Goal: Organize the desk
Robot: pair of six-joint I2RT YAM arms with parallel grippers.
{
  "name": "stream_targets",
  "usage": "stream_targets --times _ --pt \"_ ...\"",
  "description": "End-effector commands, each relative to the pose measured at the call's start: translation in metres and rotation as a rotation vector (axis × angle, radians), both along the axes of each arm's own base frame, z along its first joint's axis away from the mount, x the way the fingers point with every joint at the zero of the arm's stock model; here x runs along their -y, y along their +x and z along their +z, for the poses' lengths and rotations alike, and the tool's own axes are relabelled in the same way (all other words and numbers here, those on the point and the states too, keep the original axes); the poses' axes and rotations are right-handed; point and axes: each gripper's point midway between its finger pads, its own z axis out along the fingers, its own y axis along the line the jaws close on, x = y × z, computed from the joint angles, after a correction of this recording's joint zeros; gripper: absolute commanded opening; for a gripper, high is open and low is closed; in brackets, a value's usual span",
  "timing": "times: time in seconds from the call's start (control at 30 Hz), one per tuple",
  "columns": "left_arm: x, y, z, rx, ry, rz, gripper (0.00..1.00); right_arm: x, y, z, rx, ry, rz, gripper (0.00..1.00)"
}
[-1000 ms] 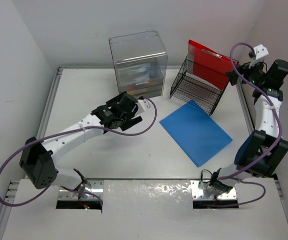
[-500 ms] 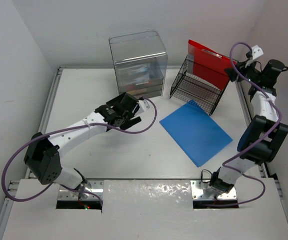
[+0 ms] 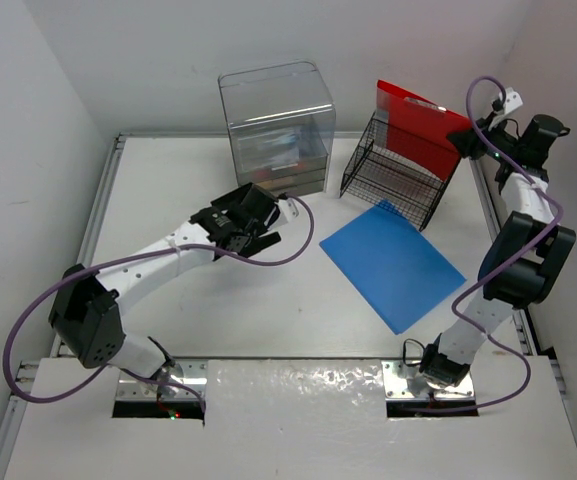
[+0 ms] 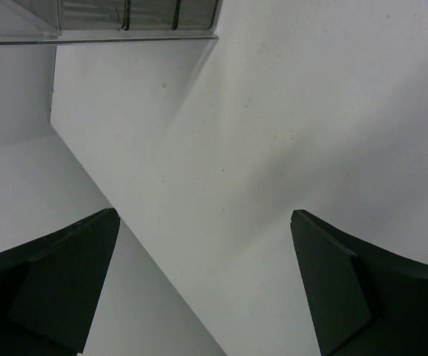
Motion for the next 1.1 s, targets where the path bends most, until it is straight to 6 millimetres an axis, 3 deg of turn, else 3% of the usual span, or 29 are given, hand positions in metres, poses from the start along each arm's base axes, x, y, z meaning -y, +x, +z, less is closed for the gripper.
stream_targets --times 0.0,0.23,0.3,0.43,0.53,0.6,1.07 --pt "-0.002 0.011 0.015 0.042 -0.003 0.022 1.00 -0.008 0.002 0.033 0.095 -0.025 0.060 0.30" --pt "0.000 0.015 0.017 0.043 0.010 0.013 1.00 -0.009 0.014 0.021 0.065 0.070 0.076 0.32" --pt "0.001 0.016 0.016 0.043 0.010 0.013 1.00 -0.011 0.020 0.020 0.062 0.104 0.080 0.40" --pt "0.000 0.016 0.014 0.042 0.017 0.015 1.00 -0.022 0.029 0.008 0.029 0.119 0.109 0.43" --pt "0.000 0.018 0.014 0.046 0.018 0.017 1.00 -0.026 0.029 0.003 0.030 0.088 0.111 0.34" --pt "0.000 0.018 0.013 0.045 0.020 0.018 1.00 -0.025 0.027 0.006 0.034 0.084 0.105 0.23" --pt "0.000 0.019 0.011 0.049 0.022 0.010 1.00 -0.039 0.017 0.043 0.083 0.149 0.169 0.00"
